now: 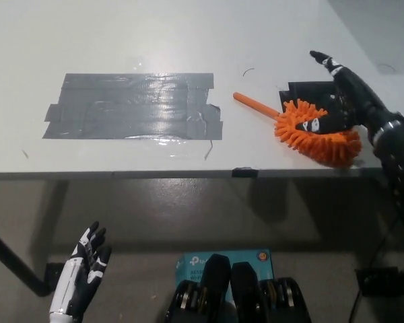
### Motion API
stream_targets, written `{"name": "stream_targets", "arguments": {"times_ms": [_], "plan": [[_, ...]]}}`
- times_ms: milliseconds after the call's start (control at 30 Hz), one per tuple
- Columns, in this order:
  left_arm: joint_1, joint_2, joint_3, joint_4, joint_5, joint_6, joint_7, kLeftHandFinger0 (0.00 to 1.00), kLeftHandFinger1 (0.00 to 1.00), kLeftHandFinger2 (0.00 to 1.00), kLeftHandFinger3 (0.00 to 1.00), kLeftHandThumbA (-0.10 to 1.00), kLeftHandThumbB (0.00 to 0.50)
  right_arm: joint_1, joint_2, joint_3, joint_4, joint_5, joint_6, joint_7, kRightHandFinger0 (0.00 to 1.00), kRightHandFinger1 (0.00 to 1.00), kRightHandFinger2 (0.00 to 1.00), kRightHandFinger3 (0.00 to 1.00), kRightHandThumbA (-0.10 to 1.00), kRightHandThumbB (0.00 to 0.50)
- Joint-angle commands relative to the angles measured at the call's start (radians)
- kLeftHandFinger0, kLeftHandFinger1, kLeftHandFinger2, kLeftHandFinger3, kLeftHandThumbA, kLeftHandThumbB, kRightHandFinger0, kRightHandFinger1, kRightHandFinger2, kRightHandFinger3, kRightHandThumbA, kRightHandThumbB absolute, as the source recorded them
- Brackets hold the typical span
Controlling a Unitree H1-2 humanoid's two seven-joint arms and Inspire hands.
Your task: An orange duster is kept infront of the robot in the middle of the table and the robot extends its right arm to grab the duster, picks it up and hands it to a person
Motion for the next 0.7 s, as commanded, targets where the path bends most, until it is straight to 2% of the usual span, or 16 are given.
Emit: {"name": "stream_targets", "arguments": {"times_ms": [0,67,100,233,300,400,467,667], "plan": [[-0.009,0.012,0.008,-0.016,-0.005,-0.025,-0.003,1.00,1.00,1.00,1.00,0.79,0.215,-0.107,-0.001,0.053,0.126,-0.051,0.088,0.068,1.00,1.00,1.00,1.00,1.00,0.401],[-0.016,0.012,0.008,-0.010,-0.002,-0.029,-0.002,1.00,1.00,1.00,1.00,0.78,0.212,-0.119,0.003,0.070,0.172,-0.058,0.079,0.069,1.00,1.00,1.00,1.00,1.00,0.413],[-0.017,0.012,0.008,-0.011,0.002,-0.028,0.000,1.00,1.00,1.00,1.00,0.78,0.213,-0.126,0.013,0.083,0.226,-0.069,0.068,0.056,1.00,1.00,1.00,1.00,1.00,0.438],[-0.015,0.017,0.003,-0.020,0.009,-0.018,-0.005,1.00,1.00,1.00,1.00,0.76,0.196,-0.131,0.042,0.083,0.345,-0.067,0.037,0.004,1.00,1.00,1.00,1.00,1.00,0.430],[-0.019,0.018,0.001,-0.016,0.011,-0.021,-0.006,1.00,1.00,1.00,1.00,0.75,0.201,-0.138,0.049,0.087,0.394,-0.073,0.040,-0.001,1.00,1.00,1.00,1.00,1.00,0.444],[-0.025,0.018,0.001,-0.008,0.013,-0.025,-0.004,0.98,1.00,1.00,1.00,0.74,0.209,-0.145,0.052,0.094,0.454,-0.078,0.005,-0.007,1.00,1.00,1.00,1.00,1.00,0.432],[-0.027,0.017,0.002,-0.003,0.014,-0.029,-0.001,0.98,1.00,1.00,1.00,0.73,0.207,-0.152,0.053,0.102,0.498,-0.076,-0.030,-0.002,1.00,1.00,1.00,1.00,1.00,0.453],[-0.032,0.024,0.000,0.004,0.015,-0.035,-0.007,0.98,1.00,1.00,1.00,0.66,0.224,-0.164,0.052,0.158,0.545,-0.101,-0.036,0.053,1.00,1.00,1.00,1.00,1.00,0.489]]}}
